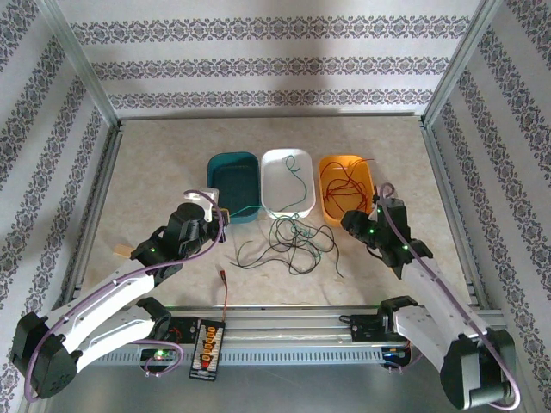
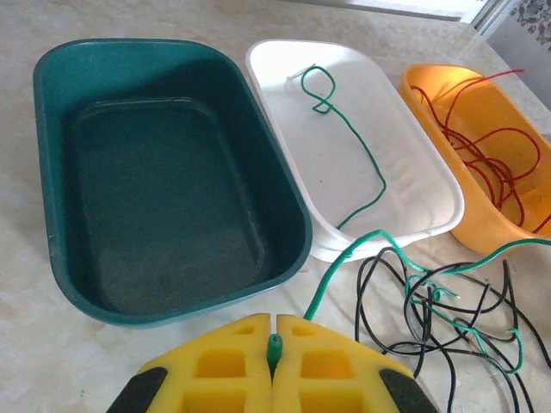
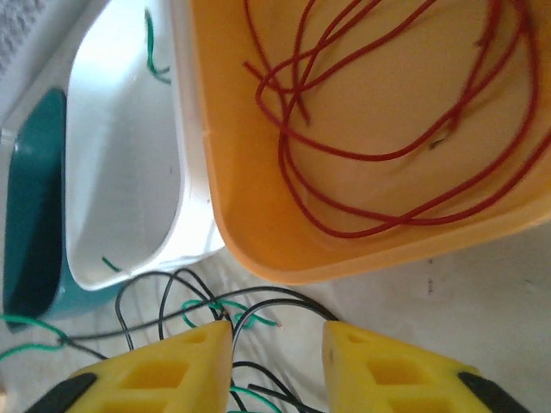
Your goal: Untangle the cables
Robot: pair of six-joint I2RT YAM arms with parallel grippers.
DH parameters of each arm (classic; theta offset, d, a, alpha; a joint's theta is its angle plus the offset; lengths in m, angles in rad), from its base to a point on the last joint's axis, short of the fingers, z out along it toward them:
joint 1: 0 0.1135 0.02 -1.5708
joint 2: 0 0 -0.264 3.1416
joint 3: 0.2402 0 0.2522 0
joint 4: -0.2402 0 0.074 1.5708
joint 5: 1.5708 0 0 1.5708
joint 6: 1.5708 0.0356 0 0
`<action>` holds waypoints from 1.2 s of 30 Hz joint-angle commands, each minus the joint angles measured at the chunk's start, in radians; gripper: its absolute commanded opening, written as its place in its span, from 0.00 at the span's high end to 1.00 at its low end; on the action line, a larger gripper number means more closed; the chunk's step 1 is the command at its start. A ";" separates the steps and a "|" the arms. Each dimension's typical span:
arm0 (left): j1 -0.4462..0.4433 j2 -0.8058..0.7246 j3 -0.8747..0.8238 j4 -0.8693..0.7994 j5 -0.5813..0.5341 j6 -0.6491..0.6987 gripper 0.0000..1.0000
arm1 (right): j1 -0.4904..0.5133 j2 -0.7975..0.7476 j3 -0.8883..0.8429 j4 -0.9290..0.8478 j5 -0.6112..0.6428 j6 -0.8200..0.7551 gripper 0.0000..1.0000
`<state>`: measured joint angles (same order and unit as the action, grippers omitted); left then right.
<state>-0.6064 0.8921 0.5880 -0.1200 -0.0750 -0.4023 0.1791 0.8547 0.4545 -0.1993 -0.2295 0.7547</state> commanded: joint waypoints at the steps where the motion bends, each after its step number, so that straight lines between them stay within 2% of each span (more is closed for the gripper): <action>1: 0.008 -0.003 0.025 -0.014 0.065 0.078 1.00 | -0.001 -0.065 -0.039 -0.021 0.125 0.048 0.62; 4: 0.007 0.007 0.074 -0.060 0.089 0.142 1.00 | 0.000 -0.106 -0.064 0.005 0.124 0.043 0.60; 8: 0.008 0.035 0.136 -0.117 0.119 0.217 1.00 | 0.020 -0.064 -0.039 0.061 0.000 -0.047 0.59; 12: 0.004 0.084 0.204 -0.181 0.169 0.293 1.00 | 0.130 0.073 0.078 0.026 -0.102 -0.207 0.58; 17: -0.036 0.137 0.269 -0.263 0.153 0.384 1.00 | 0.283 0.235 0.195 0.000 -0.082 -0.307 0.57; 22: -0.083 0.154 0.272 -0.281 0.108 0.405 1.00 | 0.307 0.357 0.265 -0.011 -0.100 -0.317 0.56; 27: -0.110 0.154 0.238 -0.230 0.064 0.379 1.00 | 0.342 0.479 0.332 -0.104 -0.115 -0.369 0.55; 36: -0.131 0.158 0.214 -0.180 0.012 0.362 1.00 | 0.420 0.650 0.388 -0.240 -0.045 -0.425 0.56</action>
<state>-0.7212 1.0504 0.8112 -0.3515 -0.0200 -0.0368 0.5800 1.4868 0.8154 -0.3676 -0.3111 0.3679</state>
